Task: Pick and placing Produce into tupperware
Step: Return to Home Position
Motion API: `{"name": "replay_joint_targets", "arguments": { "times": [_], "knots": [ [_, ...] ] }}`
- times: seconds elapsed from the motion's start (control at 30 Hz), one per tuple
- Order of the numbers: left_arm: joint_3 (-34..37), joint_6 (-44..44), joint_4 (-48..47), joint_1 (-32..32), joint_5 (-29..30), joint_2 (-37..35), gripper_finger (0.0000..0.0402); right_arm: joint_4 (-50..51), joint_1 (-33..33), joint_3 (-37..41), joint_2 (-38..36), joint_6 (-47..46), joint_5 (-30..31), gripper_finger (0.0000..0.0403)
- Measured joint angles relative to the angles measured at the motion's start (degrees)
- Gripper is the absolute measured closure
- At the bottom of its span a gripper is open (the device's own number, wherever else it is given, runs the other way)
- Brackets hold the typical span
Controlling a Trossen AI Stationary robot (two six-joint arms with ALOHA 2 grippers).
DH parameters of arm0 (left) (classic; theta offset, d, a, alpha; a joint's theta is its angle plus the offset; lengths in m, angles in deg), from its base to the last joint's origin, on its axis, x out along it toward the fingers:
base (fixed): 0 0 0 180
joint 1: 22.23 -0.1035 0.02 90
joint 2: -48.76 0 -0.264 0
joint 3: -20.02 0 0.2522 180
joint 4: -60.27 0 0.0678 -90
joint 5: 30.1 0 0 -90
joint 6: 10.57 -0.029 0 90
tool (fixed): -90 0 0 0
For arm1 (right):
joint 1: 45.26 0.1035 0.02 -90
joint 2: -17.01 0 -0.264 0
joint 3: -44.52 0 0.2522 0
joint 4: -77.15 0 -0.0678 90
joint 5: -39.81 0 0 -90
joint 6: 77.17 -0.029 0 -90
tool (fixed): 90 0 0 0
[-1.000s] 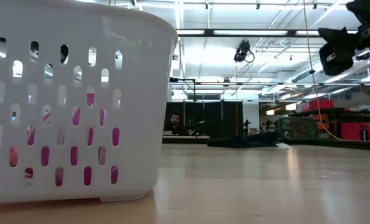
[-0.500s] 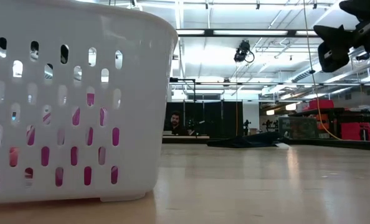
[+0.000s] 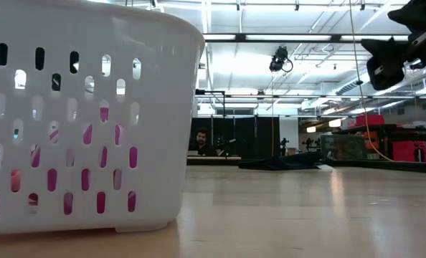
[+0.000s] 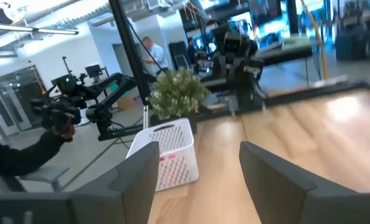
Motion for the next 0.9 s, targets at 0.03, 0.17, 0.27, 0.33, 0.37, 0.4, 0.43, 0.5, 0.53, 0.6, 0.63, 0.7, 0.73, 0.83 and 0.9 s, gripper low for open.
{"name": "replay_joint_targets", "arguments": {
  "times": [0.03, 0.17, 0.27, 0.33, 0.37, 0.4, 0.43, 0.5, 0.53, 0.6, 0.63, 0.7, 0.73, 0.83, 0.9],
  "knots": [
    [0.00, 0.98, -1.16, 0.00, 0.04, 0.01, 0.0348, 0.55, 0.00, 0.00, 0.11, -1.50, 0.00, 0.0171],
    [2.60, -1.13, 5.50, -0.01, 0.84, -0.02, 0.0344, 1.63, 0.02, 0.00, 0.47, -5.05, -0.05, 0.0171],
    [5.58, -3.44, 11.56, 0.00, 0.87, -0.05, 0.0340, 1.56, 0.00, -0.02, 0.47, -4.22, -0.01, 0.0171],
    [5.53, -2.48, 10.32, 0.00, 0.62, 0.00, 0.0340, 1.56, 0.00, -0.02, 0.47, -3.01, 0.01, 0.0171],
    [5.53, -2.19, 10.36, 0.00, 0.39, 0.01, 0.0340, 1.51, 0.00, -0.02, 0.47, -2.30, 0.03, 0.0171],
    [5.53, -2.07, 10.67, 0.00, 0.07, 0.01, 0.0341, 1.49, 0.00, -0.02, 0.47, -1.54, 0.04, 0.0171],
    [5.53, -2.07, 11.08, 0.00, -0.17, -0.01, 0.0343, 1.48, 0.00, -0.02, 0.47, -0.81, 0.04, 0.0171],
    [5.53, -2.43, 11.06, 0.00, -0.60, 0.01, 0.0346, 1.50, 0.00, -0.02, 0.47, -0.41, 0.04, 0.0171],
    [5.53, -2.76, 10.67, 0.00, -0.62, -0.01, 0.0347, 1.54, 0.00, -0.02, 0.47, -0.52, 0.04, 0.0171],
    [5.53, -2.98, 8.45, 0.00, -0.61, -0.01, 0.0350, 1.59, 0.00, -0.02, 0.47, -1.55, 0.04, 0.0171],
    [5.53, -2.98, 7.01, 0.00, -0.61, 0.01, 0.0351, 1.59, 0.00, -0.02, 0.47, -2.38, 0.02, 0.0171],
    [5.53, -3.03, 4.51, 0.00, -0.63, 0.01, 0.0351, 1.61, 0.00, -0.02, 0.47, -4.00, 0.02, 0.0171],
    [5.53, -3.00, 2.93, 0.00, -0.61, 0.01, 0.0350, 1.63, 0.01, -0.02, 0.47, -4.46, 0.02, 0.0171],
    [5.53, -2.10, 0.29, 0.00, -0.62, 0.01, 0.0346, 1.65, 0.00, -0.02, 0.47, -4.64, 0.02, 0.0171],
    [5.53, -0.73, 0.13, 0.00, -0.63, 0.01, 0.0343, 1.67, 0.00, -0.02, 0.47, -4.64, 0.02, 0.0171]
  ]
}}
